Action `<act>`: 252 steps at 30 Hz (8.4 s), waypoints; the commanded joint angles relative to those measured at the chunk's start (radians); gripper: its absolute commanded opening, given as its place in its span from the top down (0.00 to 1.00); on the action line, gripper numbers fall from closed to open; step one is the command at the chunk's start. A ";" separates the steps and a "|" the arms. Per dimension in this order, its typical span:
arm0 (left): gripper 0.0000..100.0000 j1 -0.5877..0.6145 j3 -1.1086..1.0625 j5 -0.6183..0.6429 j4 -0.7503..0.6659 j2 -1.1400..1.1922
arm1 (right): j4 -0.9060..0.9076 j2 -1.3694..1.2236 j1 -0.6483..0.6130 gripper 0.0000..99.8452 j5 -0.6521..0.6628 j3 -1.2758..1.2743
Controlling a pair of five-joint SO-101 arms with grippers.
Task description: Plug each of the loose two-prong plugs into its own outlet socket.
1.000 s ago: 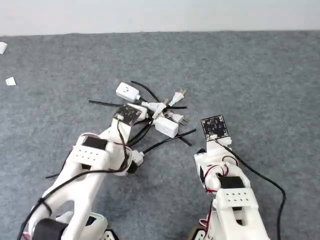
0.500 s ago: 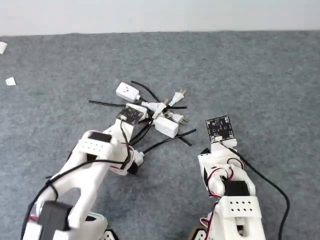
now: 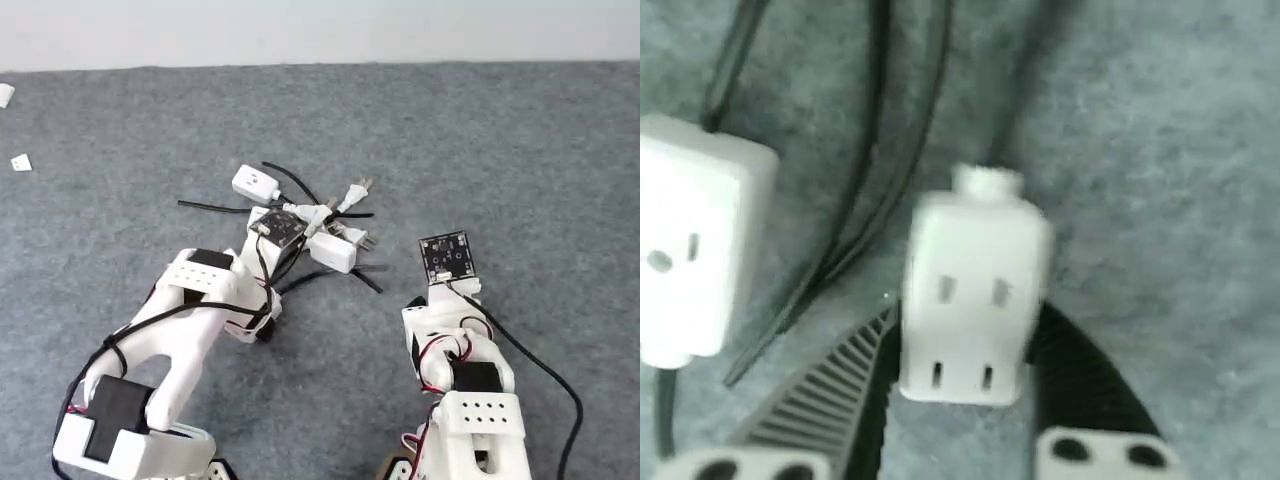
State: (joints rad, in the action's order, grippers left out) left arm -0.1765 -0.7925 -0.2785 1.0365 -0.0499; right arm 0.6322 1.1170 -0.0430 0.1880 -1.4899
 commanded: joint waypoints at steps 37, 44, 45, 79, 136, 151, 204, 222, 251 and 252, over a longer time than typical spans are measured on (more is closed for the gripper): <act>0.99 -0.189 -0.582 0.482 -0.322 -0.746 | 0.004 0.022 0.013 0.89 0.012 0.008; 0.99 -0.247 -0.599 0.502 -0.304 -0.747 | 0.004 0.022 0.012 0.89 0.012 0.008; 0.99 -0.247 -0.599 0.502 -0.304 -0.747 | 0.004 0.022 0.012 0.89 0.012 0.008; 0.99 -0.264 -0.636 0.918 -0.285 -0.850 | 0.002 0.022 0.012 0.89 0.009 0.008; 0.95 -0.235 -0.013 0.684 -0.091 -0.081 | 0.012 0.022 -0.024 0.89 0.018 0.008; 0.93 -0.233 0.021 0.876 -0.095 -0.014 | 0.012 0.021 -0.024 0.89 0.018 0.008; 0.73 0.141 -0.114 0.779 -0.124 -0.402 | 0.051 0.016 0.125 0.89 -0.140 0.166; 0.75 0.353 -0.160 0.783 -0.330 -0.400 | 0.062 -0.371 -0.102 0.89 -0.313 0.706; 0.75 0.351 -0.200 0.781 -0.433 -0.404 | 0.128 -1.368 -0.392 0.89 -0.473 1.430; 0.75 0.351 -0.200 0.781 -0.433 -0.404 | 0.108 -1.382 -0.392 0.89 -0.473 1.428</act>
State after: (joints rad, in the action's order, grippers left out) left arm 0.1718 -1.0104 0.5209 0.6391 -0.4227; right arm 0.7733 -0.2608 -0.4250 -0.2739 -0.1105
